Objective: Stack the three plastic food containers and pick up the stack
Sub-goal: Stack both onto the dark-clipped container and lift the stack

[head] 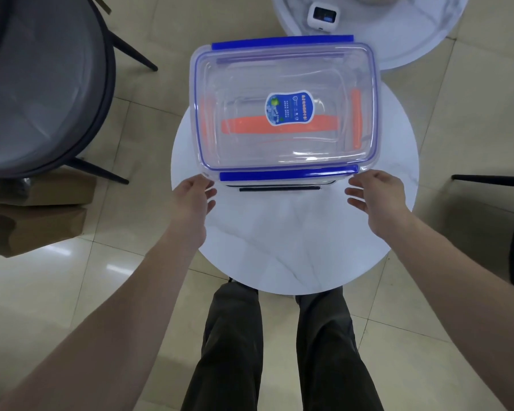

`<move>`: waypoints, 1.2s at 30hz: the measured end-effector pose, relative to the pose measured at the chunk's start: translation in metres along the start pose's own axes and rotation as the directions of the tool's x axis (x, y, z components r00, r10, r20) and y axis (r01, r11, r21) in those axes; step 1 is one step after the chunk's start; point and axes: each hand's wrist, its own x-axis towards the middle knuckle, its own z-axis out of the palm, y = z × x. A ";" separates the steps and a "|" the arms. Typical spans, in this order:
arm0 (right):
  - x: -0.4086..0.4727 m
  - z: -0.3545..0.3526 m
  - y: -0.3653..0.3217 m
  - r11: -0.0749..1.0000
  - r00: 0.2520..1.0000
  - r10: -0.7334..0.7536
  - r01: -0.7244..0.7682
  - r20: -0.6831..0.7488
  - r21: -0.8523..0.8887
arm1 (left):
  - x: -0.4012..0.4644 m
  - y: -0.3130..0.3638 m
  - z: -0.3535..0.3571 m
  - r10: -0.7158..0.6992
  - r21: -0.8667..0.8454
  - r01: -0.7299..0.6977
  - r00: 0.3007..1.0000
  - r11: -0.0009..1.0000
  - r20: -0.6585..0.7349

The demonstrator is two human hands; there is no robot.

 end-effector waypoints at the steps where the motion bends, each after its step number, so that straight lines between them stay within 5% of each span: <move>1: 0.002 0.002 0.001 1.000 1.000 0.003 -0.003 0.006 -0.007 | 0.004 -0.004 0.001 -0.006 0.019 0.006 1.000 1.000 0.000; 13: 0.020 0.028 0.012 0.999 0.999 -0.004 0.006 0.032 -0.043 | 0.028 -0.030 0.019 0.002 0.017 -0.004 0.996 1.000 0.087; 25: 0.035 0.036 0.025 0.989 0.999 -0.035 0.031 -0.024 -0.143 | 0.038 -0.034 0.026 0.090 0.060 -0.090 0.996 0.994 0.012; 36: 0.031 0.036 0.030 0.967 0.987 0.145 -0.126 -0.072 0.221 | 0.028 -0.046 0.043 -0.031 -0.156 0.020 0.997 0.988 -0.071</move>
